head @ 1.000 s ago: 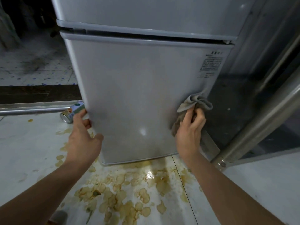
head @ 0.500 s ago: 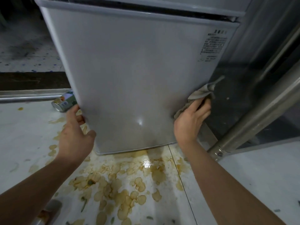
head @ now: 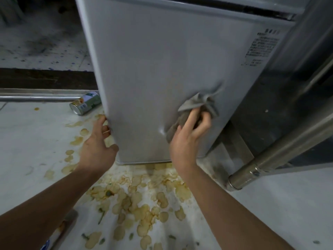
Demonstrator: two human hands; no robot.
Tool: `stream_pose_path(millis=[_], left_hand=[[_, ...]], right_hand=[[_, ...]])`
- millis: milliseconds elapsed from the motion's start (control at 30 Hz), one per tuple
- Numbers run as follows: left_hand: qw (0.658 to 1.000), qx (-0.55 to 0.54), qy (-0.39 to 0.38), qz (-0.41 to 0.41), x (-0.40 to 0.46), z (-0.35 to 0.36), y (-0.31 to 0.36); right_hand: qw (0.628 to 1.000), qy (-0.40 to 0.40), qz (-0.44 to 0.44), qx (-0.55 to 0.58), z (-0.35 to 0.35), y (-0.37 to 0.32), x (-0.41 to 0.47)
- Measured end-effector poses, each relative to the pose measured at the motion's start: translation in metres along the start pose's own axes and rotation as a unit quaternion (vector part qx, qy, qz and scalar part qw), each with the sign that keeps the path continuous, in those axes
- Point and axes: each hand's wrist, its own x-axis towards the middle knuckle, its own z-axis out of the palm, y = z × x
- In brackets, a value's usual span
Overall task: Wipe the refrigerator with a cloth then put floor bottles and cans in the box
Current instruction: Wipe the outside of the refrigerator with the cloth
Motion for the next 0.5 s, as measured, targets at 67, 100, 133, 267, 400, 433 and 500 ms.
stream_pose_path(millis=[67, 100, 133, 267, 400, 433, 500], left_hand=[[1.000, -0.005, -0.011, 0.009, -0.001, -0.001, -0.002], [1.000, -0.010, -0.019, 0.015, -0.001, -0.002, -0.003], [0.999, -0.015, -0.026, 0.018, 0.000, -0.004, -0.005], [0.997, -0.042, -0.055, 0.018, 0.005, -0.008, -0.010], [0.996, -0.064, -0.065, 0.022, 0.008, -0.008, -0.017], [0.996, -0.062, -0.064, 0.024, 0.009, -0.008, -0.019], [0.996, -0.055, -0.068, 0.029, 0.009, -0.007, -0.024]], right_hand=[[0.994, -0.083, -0.071, -0.029, 0.002, 0.018, -0.029], [0.988, -0.120, -0.094, -0.037, 0.001, 0.025, -0.037], [0.984, -0.143, -0.101, -0.037, 0.000, 0.028, -0.041], [0.991, -0.093, -0.097, 0.025, -0.005, 0.014, -0.014], [0.992, -0.004, -0.125, 0.028, 0.007, -0.004, -0.004], [0.985, -0.015, -0.171, 0.009, 0.011, -0.002, -0.010], [0.956, -0.096, -0.277, -0.023, 0.017, 0.007, -0.024]])
